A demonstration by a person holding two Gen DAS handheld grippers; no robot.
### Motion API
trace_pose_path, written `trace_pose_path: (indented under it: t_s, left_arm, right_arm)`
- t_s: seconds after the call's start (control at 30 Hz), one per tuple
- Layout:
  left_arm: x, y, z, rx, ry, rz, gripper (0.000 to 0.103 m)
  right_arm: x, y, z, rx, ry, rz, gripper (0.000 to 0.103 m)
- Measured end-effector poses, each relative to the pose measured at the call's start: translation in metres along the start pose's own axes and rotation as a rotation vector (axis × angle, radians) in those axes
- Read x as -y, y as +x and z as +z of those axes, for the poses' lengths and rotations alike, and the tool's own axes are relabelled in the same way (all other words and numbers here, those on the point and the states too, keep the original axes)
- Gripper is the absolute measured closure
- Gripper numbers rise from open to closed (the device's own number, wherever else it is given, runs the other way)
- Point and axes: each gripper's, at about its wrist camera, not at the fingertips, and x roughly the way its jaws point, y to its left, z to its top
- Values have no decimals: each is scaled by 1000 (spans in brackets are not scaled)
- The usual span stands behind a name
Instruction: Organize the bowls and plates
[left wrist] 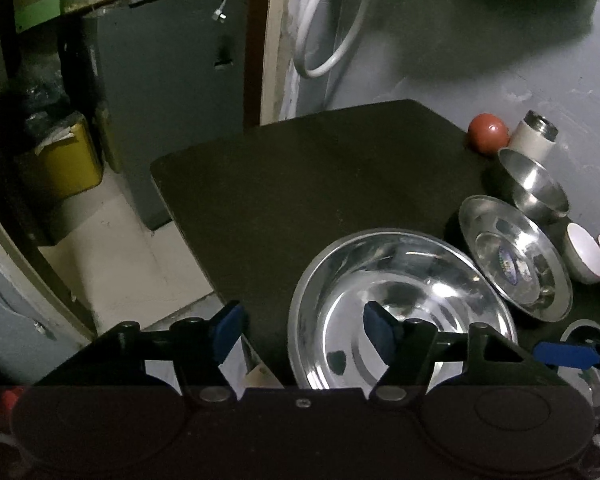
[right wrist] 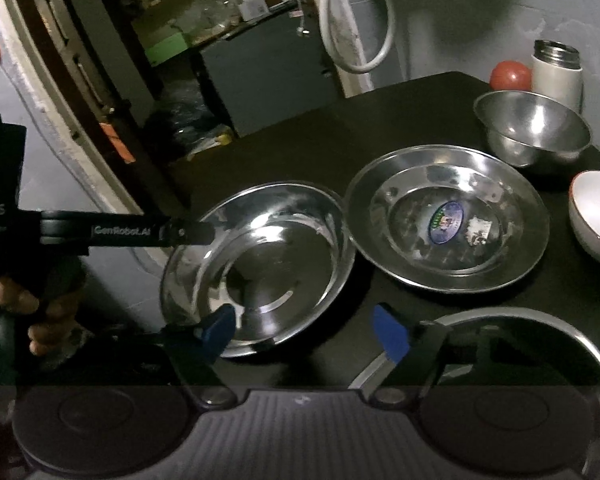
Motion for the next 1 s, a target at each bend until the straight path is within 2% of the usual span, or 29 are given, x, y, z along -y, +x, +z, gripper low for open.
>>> trace_pose_path:
  t_s: [0.1,0.13,0.17,0.3,0.33,0.37,0.47,0.53,0.77,1.0]
  left_arm:
    - [-2,3,0,-10,-12,-10,43]
    - [-2,5,0,-17,-17,-12,51]
    - [-3,6,0,-26,-22,-16,58]
    - [-5,11,-1,-44,-47,-22,70]
    - [-5,12,-2,-47,-53,-24,76]
    - [-6,12,-2,-50,-58,-26,82]
    - [-7,12,-4,-51,-67,-18,90]
    - [-8,11,-4,-53,-75,-18,93]
    - [-10,1,-13,-56,-96,-9,94]
    - [-6,-29,-29,-33,-134,0,94]
  right_arm:
    - [-1,6,2,-7,9,-12,28]
    - [-2,8,2,-13,11,-19,29]
    - [-2,8,2,-16,12,-24,34]
    - [-1,13,4,-19,20,-31,46]
    - [-1,14,5,-22,22,-31,49]
    - [1,14,5,-23,24,-31,55]
    - [2,15,4,-27,30,-33,70]
    - [2,15,4,-24,32,-24,76]
    - [1,13,5,-30,18,-10,79]
    - [-1,-2,3,-11,-8,20,79]
